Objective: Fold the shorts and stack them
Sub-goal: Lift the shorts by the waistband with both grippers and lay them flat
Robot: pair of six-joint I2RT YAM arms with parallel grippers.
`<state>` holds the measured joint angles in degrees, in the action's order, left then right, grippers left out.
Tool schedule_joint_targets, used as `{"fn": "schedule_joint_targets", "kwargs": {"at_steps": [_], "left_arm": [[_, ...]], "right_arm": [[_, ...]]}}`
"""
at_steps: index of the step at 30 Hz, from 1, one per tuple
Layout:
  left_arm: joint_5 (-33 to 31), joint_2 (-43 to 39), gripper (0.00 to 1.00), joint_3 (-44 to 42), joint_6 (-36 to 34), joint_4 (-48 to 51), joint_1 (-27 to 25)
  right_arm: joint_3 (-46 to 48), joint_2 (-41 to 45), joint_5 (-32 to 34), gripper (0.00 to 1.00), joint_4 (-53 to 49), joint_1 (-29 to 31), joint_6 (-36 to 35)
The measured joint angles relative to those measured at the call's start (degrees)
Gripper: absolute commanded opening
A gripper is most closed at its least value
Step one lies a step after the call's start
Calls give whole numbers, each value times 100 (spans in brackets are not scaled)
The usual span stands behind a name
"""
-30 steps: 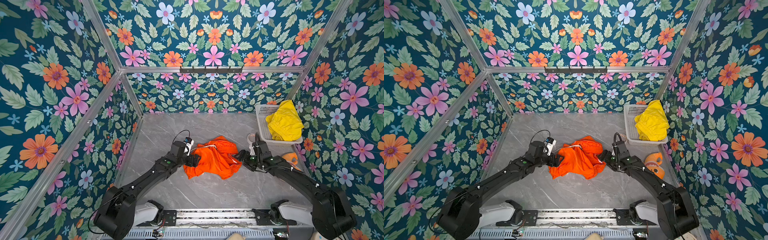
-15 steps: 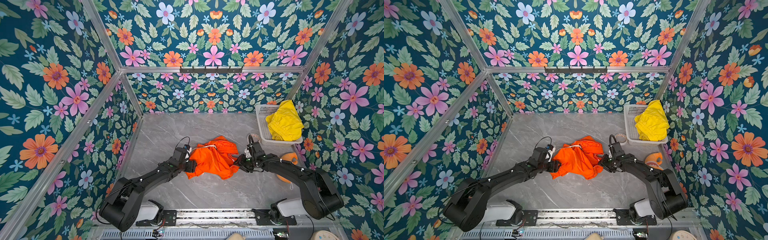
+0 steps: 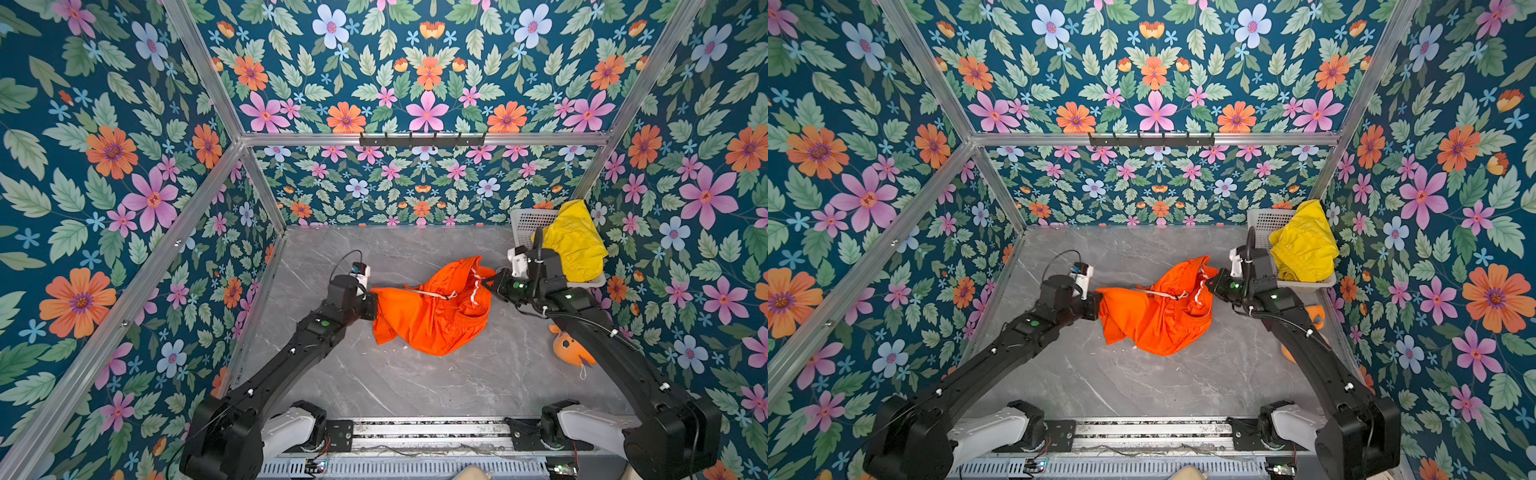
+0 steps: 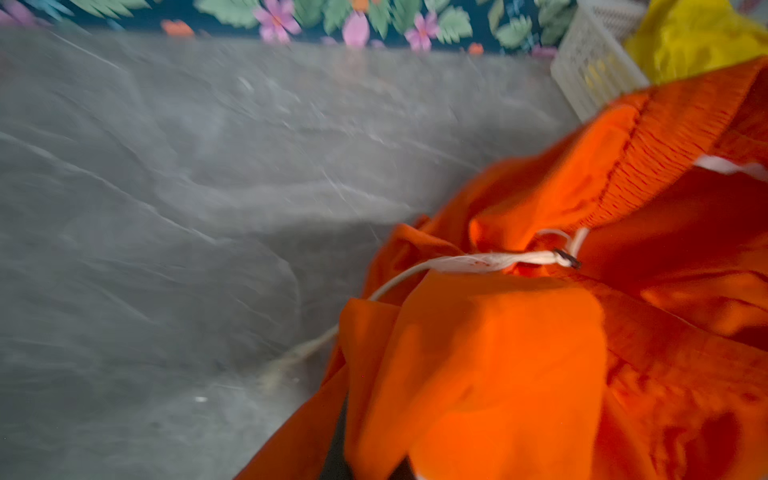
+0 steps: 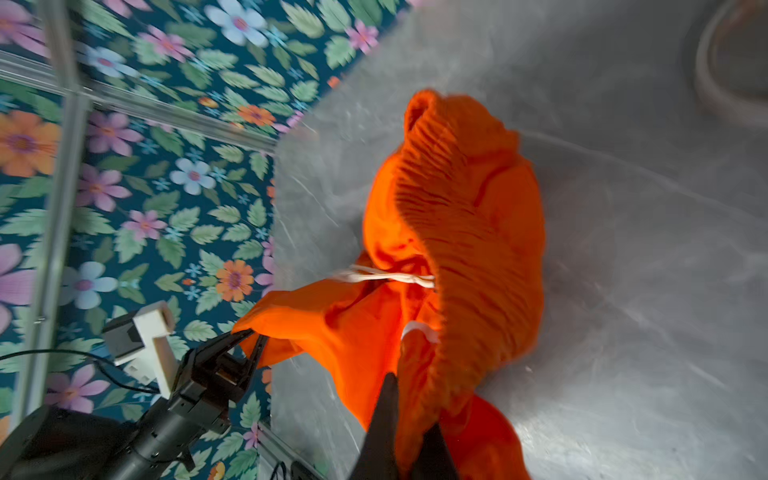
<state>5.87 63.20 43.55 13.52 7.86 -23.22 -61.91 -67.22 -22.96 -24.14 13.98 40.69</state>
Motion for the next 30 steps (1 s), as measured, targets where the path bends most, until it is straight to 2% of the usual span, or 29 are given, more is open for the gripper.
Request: {"fn": "schedule_joint_targets", "kwargs": {"at_steps": [4, 10, 16, 19, 26, 28, 30], "left_arm": [[-256, -358, 0, 870, -382, 737, 715], [-658, -356, 0, 2188, -1071, 1552, 1016], [-1143, -22, 0, 3206, -1556, 2094, 1342], [-1287, 297, 0, 3738, -1681, 2256, 1397], [-1128, 1005, 0, 5093, -1709, 2153, 1456], [-1016, 966, 0, 5305, -1707, 1880, 1458], [-955, 872, 0, 5311, -1703, 1663, 1458]], "right_arm": [[-1335, -195, -186, 0, -437, -66, -420], [-2846, -1073, -866, 0, -411, -63, -640], [-3622, -1742, -1241, 0, -72, -20, -678], [-4105, -2070, -1283, 0, -28, -59, -708], [-6229, -3193, -1453, 0, -269, -181, -868], [-6398, -3228, -1449, 0, -291, -269, -918], [-6098, -3027, -1440, 0, -186, -291, -933]]}}
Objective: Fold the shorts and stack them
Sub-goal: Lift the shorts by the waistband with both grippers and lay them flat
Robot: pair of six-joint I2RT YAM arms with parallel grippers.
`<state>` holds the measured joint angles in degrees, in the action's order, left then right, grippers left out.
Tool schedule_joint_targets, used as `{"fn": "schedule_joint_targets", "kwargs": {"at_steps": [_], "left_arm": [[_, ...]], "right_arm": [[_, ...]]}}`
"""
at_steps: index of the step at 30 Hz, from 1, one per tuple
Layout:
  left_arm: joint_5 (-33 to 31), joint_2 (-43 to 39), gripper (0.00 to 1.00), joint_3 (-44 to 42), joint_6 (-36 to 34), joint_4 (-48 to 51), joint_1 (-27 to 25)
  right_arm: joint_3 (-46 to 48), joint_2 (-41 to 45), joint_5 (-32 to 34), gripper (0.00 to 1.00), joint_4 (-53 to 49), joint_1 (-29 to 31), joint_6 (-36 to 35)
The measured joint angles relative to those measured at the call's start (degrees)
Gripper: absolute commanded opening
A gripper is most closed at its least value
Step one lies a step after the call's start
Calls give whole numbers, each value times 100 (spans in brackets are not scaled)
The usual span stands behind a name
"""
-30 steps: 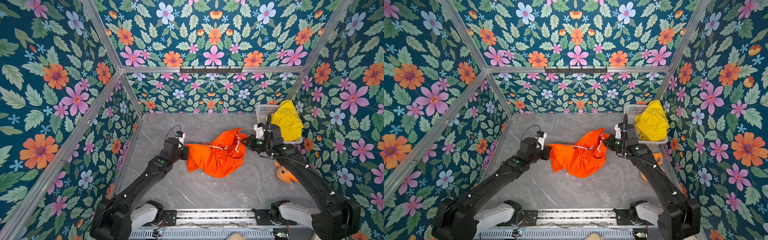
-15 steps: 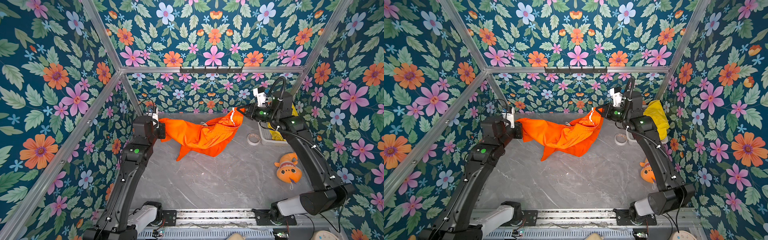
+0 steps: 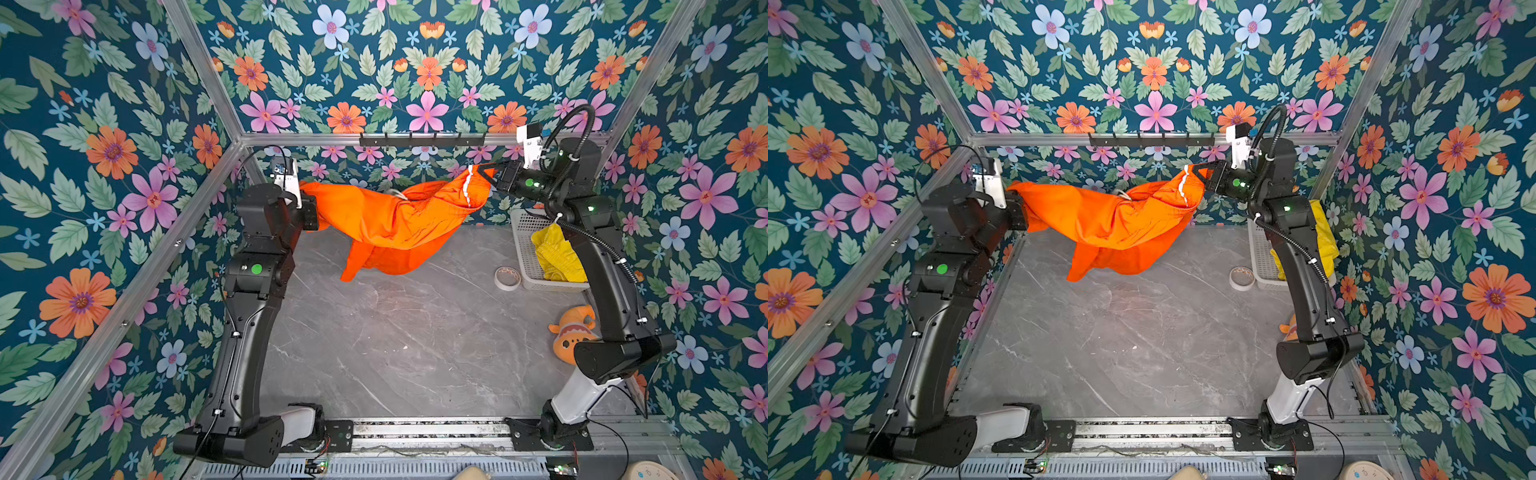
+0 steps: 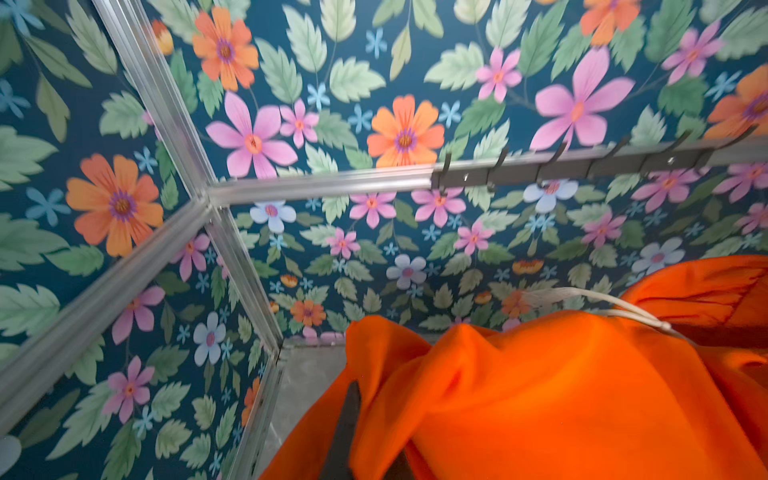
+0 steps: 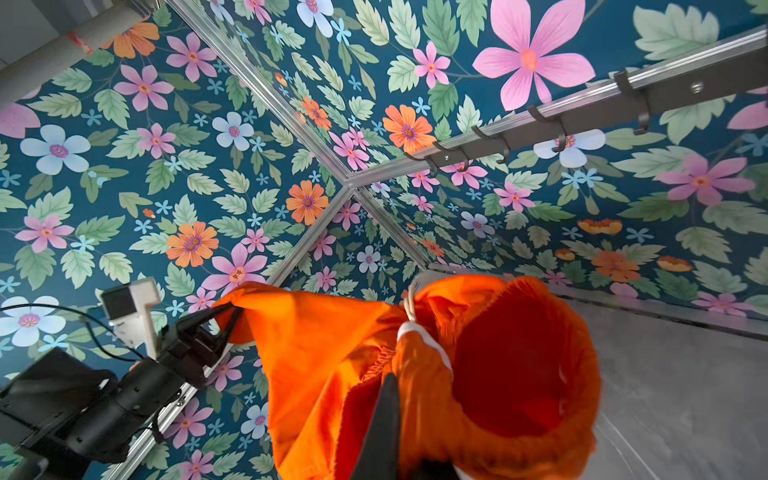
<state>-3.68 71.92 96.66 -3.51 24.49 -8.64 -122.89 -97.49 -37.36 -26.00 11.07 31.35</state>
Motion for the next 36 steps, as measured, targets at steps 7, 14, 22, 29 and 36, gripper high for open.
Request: {"fn": "schedule_joint_targets", "kwargs": {"at_steps": [7, 14, 22, 29, 36], "left_arm": [[238, -769, 8, -2398, 238, -326, 0], [688, -1062, 62, -4520, 1078, 4, -4], [1034, -1825, 64, -4621, 1255, 44, -11], [1423, -1464, 63, -4913, 1364, 33, -11], [1617, -1513, 63, -5147, 1513, -210, -11]], "right_arm": [[3753, 1375, 90, 0, 859, 7, 70], [6111, 1939, 793, 71, 514, 13, -20], [6166, 3049, 2170, 69, -973, 710, -560], [5737, 1816, 2105, 67, -1344, 1814, -734], [5521, 481, 1718, 63, -881, 1891, -448]]}}
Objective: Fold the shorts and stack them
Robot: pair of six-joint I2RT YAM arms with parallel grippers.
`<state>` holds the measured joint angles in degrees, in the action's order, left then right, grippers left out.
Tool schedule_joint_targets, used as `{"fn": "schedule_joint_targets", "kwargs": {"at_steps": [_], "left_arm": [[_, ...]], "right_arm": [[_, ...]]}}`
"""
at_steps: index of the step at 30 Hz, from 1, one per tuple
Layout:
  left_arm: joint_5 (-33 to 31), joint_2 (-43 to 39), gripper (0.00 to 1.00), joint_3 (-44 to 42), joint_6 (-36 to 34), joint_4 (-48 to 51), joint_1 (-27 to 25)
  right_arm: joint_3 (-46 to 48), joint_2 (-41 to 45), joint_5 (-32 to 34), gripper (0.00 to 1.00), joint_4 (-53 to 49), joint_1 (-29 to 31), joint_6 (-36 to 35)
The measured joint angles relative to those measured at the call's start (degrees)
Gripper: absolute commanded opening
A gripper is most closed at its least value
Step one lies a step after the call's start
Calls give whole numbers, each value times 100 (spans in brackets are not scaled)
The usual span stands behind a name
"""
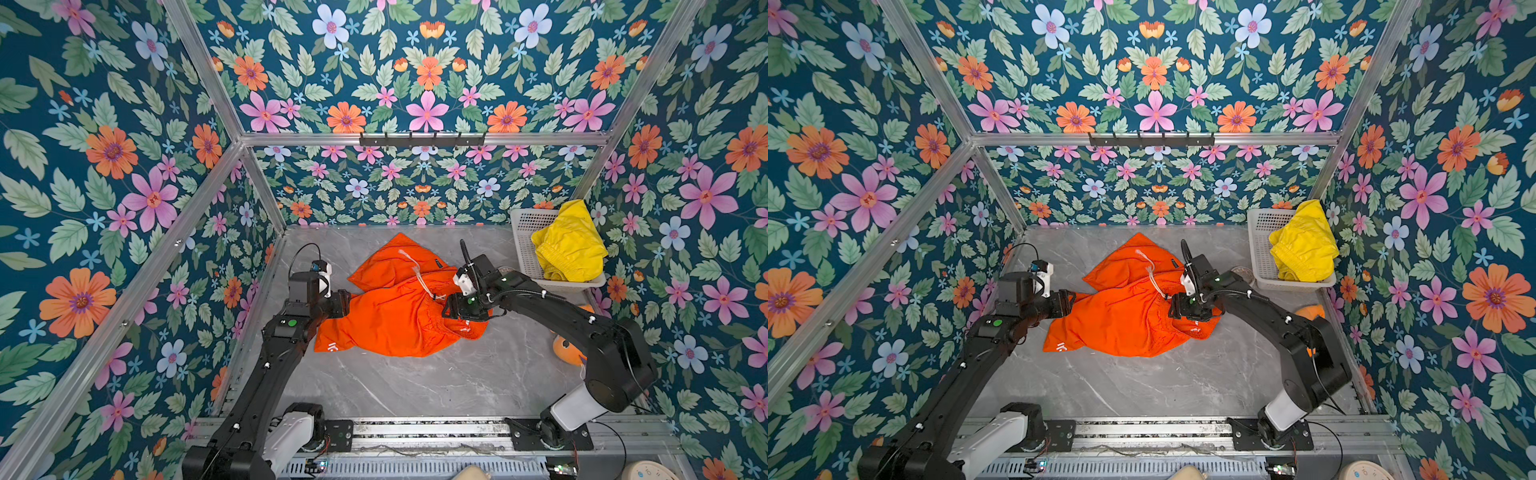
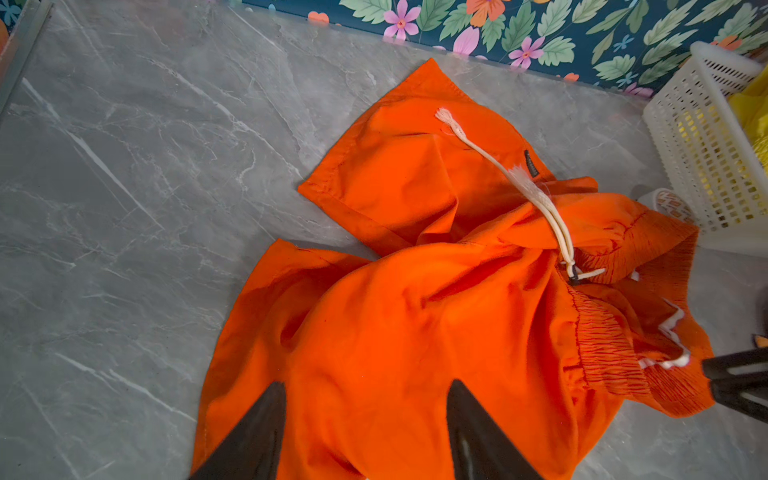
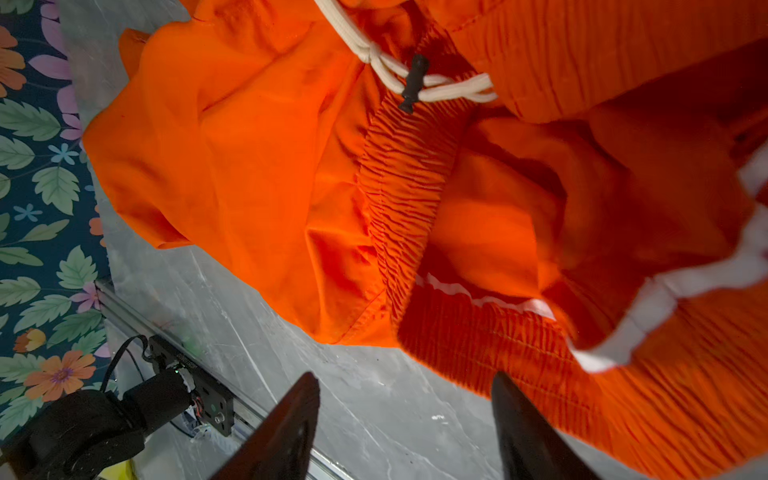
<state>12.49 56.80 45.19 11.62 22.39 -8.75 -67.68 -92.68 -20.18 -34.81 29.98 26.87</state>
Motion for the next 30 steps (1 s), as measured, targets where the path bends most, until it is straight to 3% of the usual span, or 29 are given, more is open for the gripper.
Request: {"fn": "schedule_joint_targets", "kwargs": {"at_steps": [7, 9, 11, 14, 23, 27, 30], "left_arm": [[85, -4, 63, -173, 37, -96, 0], [85, -4, 63, -201, 39, -98, 0], [85, 2, 63, -214, 39, -107, 0], [83, 37, 63, -212, 39, -109, 0], [96, 20, 64, 168, -79, -68, 0], [306, -22, 64, 439, -243, -55, 2], [831, -94, 64, 590, -424, -162, 2]], "right_arm": [[-155, -1075, -616, 50, 678, 13, 212], [-229, -1252, -719, 37, 831, 24, 293], [-256, -1325, -789, 18, 922, 35, 315], [-278, -1152, -870, 5, 953, 57, 404], [-1626, 876, -719, 0, 584, -33, -197], [-2409, 1172, -817, 0, 352, -280, -546], [-2894, 1110, -942, 0, 96, -448, -721]]}}
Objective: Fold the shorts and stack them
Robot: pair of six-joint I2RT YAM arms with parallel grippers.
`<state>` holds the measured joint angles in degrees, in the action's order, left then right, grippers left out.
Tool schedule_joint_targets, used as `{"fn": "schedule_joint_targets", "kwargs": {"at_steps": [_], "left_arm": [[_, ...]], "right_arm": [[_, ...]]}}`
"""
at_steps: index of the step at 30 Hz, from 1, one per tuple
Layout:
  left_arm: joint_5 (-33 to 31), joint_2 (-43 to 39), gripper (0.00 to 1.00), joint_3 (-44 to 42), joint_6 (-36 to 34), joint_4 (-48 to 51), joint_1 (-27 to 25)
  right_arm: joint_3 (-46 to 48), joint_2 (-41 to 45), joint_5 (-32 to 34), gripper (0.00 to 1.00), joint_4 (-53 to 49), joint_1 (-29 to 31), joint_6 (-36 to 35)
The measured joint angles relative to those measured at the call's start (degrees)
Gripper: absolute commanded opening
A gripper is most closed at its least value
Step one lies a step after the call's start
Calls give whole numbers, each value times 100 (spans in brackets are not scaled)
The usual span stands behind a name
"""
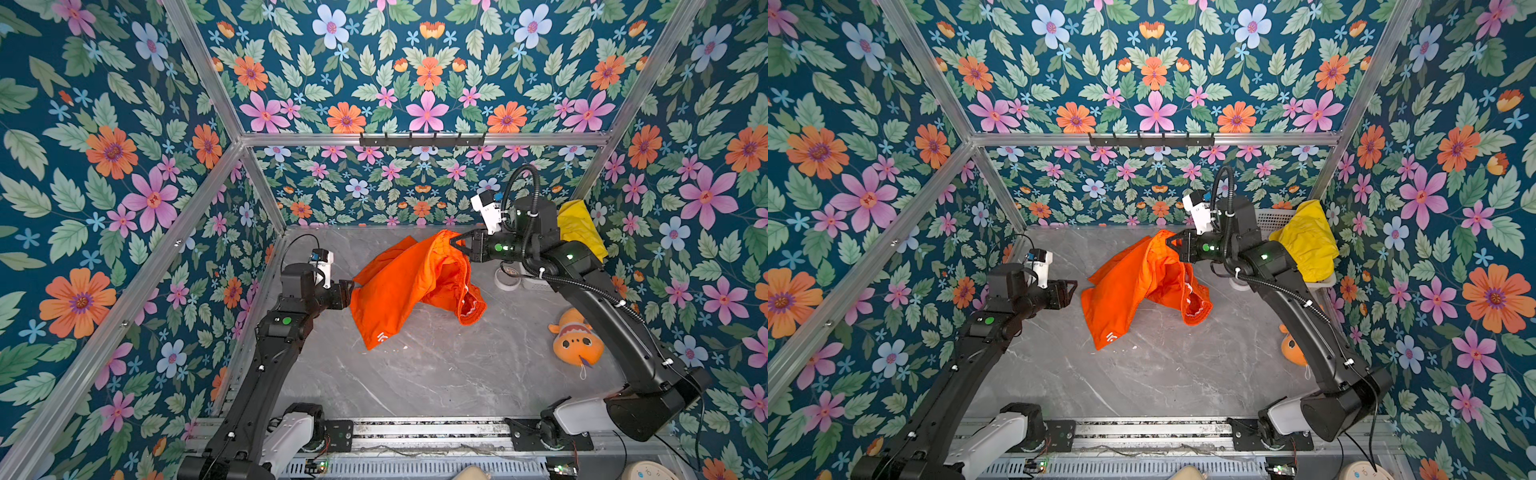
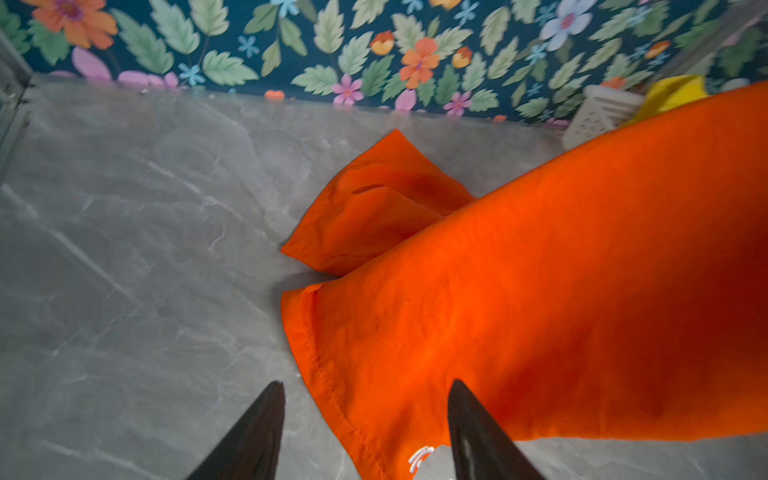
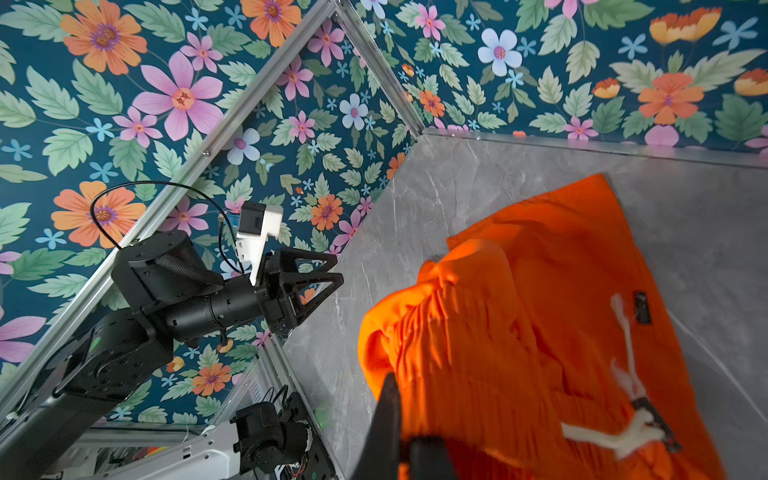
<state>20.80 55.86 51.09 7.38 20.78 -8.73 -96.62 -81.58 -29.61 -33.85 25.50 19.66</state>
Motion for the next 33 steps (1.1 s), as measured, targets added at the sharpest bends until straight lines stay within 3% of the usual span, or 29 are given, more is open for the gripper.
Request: {"fn": "schedule_joint_targets", "kwargs": {"at_steps": [4, 7, 12, 22, 23, 28, 31, 33], "left_arm": [[944, -125, 64, 63, -157, -323, -131], [1270, -195, 67, 109, -358, -538, -693], [1331, 28, 71, 144, -850, -743, -1801], [1228, 1038, 70, 455, -857, -1346, -2168], [1270, 1126, 67, 501, -824, -1392, -2177], [1749, 1399, 26, 710, -756, -1593, -2253], [2098, 1401, 9, 811, -780, -1598, -2271], [2284, 1421, 2, 951, -894, -1486, -2271]], "right_arm": [[-372, -199, -195, 0, -247, 9, -31], [-378, -275, -282, 0, -286, 96, 44], [-236, -356, -378, 0, -280, 299, 238], [348, -122, -876, 0, -210, 424, 275], [404, -85, -914, 0, -192, 424, 275], [680, 127, -990, 2, -107, 428, 245], [813, 240, -979, 3, -103, 428, 87], [922, 345, -968, 14, -103, 428, -87]]}}
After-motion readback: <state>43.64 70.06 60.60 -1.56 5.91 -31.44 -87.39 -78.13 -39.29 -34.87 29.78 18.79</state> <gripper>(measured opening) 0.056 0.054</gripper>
